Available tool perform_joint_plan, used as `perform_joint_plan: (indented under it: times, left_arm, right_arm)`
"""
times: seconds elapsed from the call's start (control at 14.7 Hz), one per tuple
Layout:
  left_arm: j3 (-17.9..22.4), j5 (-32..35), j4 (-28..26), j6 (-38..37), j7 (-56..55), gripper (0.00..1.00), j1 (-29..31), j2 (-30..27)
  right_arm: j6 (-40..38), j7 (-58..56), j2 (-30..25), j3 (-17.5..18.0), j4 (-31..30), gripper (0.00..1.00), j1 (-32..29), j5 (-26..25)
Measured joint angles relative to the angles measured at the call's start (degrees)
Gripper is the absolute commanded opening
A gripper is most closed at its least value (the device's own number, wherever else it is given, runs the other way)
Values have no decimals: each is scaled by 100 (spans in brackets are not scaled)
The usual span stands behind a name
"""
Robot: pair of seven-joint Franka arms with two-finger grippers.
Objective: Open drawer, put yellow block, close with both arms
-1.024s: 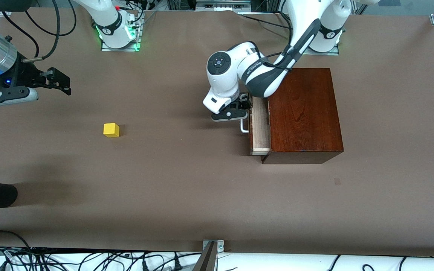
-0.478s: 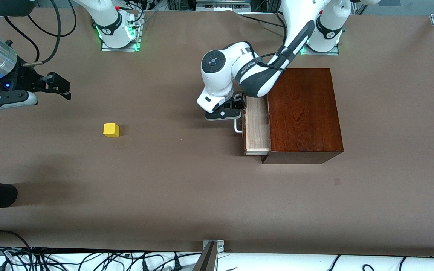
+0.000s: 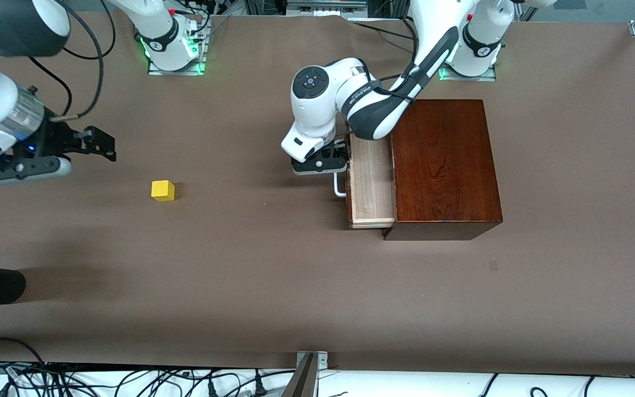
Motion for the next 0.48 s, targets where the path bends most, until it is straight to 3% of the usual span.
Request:
perform_joint_plan:
  times: [0.48]
  left_arm:
    - [12,-189,252,-1480,34,100,354,-941]
  right_arm:
    - [9,-6,688,-14,12,100,-68,3]
